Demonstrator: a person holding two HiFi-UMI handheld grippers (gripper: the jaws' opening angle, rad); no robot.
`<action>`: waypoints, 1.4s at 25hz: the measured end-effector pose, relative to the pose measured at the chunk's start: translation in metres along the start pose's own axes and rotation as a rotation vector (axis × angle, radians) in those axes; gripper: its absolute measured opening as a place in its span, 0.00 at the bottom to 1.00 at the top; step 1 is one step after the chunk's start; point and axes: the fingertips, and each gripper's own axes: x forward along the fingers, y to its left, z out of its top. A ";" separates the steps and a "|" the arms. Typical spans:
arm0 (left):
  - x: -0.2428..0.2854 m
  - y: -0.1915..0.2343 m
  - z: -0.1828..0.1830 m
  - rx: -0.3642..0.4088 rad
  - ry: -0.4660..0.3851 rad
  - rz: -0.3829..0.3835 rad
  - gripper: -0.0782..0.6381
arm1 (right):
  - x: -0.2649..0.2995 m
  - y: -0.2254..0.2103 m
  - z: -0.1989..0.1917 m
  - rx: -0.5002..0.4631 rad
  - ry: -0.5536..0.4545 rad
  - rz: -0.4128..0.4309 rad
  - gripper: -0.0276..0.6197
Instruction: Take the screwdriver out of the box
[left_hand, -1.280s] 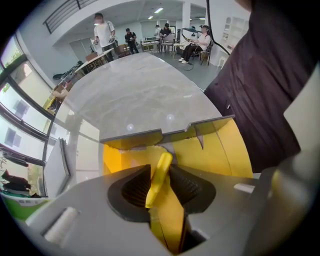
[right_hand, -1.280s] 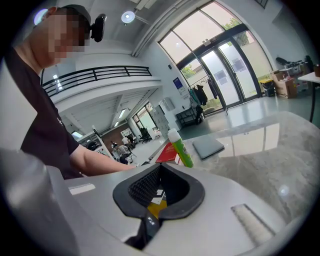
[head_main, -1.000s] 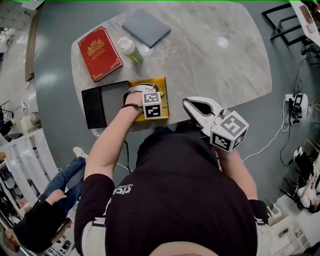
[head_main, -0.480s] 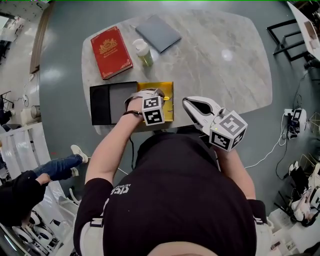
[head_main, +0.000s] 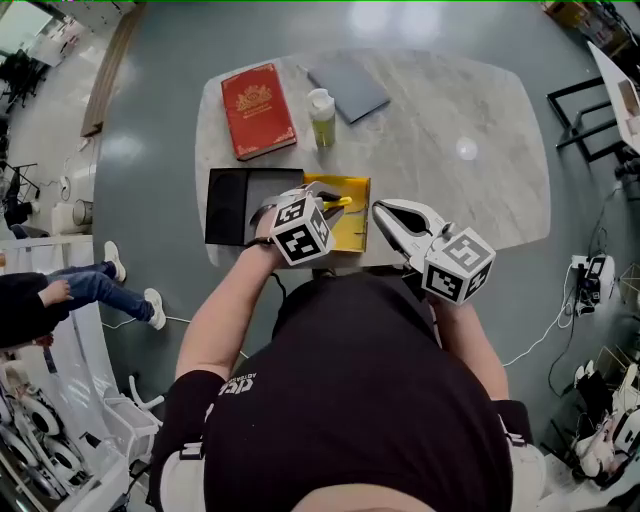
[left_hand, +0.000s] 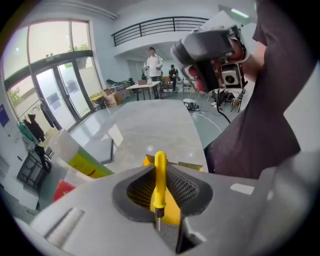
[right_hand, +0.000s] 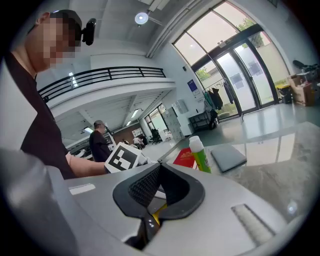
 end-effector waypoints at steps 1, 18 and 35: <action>-0.010 0.000 0.000 -0.014 -0.013 0.012 0.20 | 0.001 0.004 0.000 -0.004 -0.002 0.002 0.07; -0.181 0.014 0.023 -0.364 -0.377 0.306 0.20 | 0.035 0.058 0.039 -0.126 0.023 0.201 0.07; -0.256 0.015 0.071 -0.644 -0.740 0.597 0.20 | -0.012 0.058 0.091 -0.252 -0.064 0.369 0.06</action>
